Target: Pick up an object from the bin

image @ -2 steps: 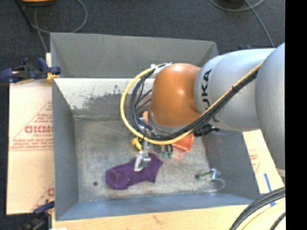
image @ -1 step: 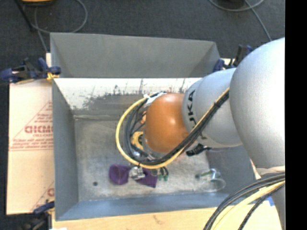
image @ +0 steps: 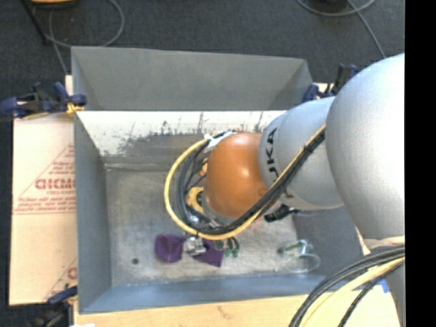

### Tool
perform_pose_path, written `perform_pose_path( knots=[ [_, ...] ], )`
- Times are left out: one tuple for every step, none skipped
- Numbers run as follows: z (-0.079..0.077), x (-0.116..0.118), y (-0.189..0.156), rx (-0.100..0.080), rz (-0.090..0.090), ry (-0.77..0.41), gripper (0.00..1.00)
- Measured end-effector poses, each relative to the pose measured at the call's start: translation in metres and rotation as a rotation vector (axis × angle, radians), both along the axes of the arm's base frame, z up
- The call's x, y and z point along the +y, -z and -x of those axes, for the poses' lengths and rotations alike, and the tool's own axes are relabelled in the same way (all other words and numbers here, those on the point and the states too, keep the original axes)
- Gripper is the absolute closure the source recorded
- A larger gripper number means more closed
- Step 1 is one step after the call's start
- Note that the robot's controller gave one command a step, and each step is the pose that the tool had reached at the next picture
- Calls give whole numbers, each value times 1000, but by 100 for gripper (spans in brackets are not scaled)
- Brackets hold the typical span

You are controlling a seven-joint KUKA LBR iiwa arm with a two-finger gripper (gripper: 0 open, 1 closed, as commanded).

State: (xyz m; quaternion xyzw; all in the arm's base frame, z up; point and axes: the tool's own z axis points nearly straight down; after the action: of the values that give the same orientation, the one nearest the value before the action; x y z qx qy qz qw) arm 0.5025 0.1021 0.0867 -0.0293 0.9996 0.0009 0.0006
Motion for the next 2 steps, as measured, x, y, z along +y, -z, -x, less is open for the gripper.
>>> perform_pose_path(
  knots=[
    [-10, 19, -110, -1, 0, -4, 100],
    [-10, 19, -110, -1, 0, -3, 0]
  ],
)
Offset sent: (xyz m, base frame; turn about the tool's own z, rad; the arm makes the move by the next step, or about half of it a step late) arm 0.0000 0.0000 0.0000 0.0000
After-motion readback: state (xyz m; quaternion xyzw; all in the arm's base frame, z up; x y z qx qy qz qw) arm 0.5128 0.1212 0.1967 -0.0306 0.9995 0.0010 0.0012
